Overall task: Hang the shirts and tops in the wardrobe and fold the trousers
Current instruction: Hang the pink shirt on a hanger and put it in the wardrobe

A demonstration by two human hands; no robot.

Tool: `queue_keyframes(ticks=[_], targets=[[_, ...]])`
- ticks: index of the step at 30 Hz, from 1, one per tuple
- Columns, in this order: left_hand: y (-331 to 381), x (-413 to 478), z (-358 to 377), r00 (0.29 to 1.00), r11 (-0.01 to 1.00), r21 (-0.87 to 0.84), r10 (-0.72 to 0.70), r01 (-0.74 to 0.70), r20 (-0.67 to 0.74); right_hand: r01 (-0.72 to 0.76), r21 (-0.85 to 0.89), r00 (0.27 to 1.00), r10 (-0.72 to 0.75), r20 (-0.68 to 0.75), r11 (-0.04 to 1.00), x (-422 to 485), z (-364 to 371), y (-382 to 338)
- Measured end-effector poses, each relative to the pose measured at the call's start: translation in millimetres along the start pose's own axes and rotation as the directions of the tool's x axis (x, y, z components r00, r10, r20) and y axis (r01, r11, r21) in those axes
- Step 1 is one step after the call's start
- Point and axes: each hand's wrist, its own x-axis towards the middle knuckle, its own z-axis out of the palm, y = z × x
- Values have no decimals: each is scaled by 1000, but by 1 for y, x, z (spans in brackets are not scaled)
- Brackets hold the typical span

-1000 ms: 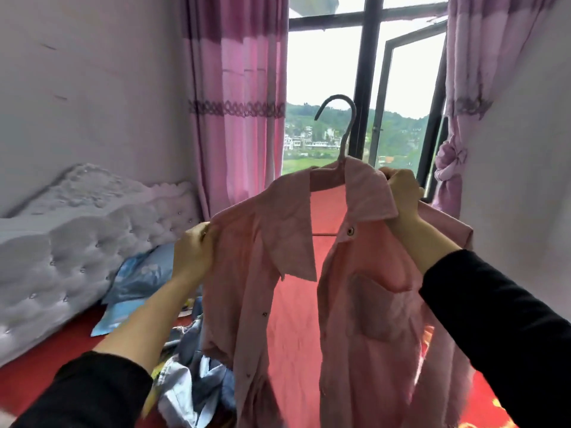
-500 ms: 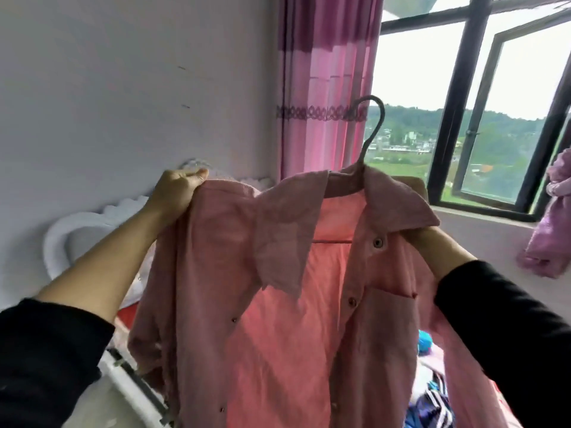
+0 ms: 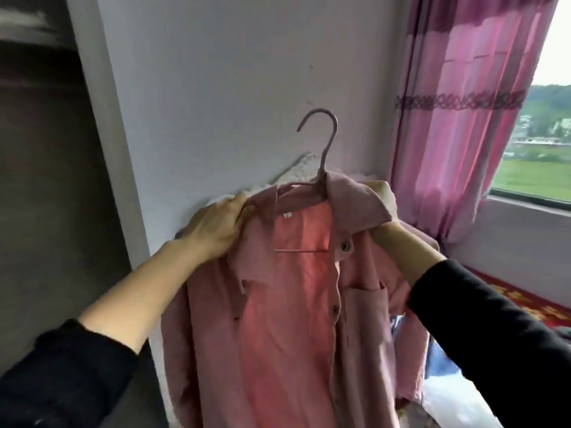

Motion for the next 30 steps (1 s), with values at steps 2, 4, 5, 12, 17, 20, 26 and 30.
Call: queue_keyframes(ticks=[2,4,5,12,17,20,26,30], targets=[[-28,-10,-13,1000,996,84,-8,8,1,-18,-114,994,6,-105,993,10,29,-9],[-53,-19,-33,999,993,117,11,-6,-40,22,-70,1000,-23,-1,997,11,62,-17],[-67,-22,-42,998,991,132,4,3,-58,61,-10,996,-60,59,998,8,80,-24],[-145,-67,-110,967,980,138,-112,146,-228,295,16,927,-290,238,956,-32,176,-86],[-210,-110,-168,912,951,122,-229,285,-340,436,239,793,-496,354,868,-39,221,-94],[-240,-136,-195,900,937,124,-267,325,-345,335,309,736,-453,503,890,-39,246,-95],[-287,-175,-227,866,898,158,-330,411,-377,216,402,624,-442,645,890,-50,297,-157],[-317,-184,-242,860,881,185,-347,436,-375,494,452,472,-666,578,743,-83,356,-224]])
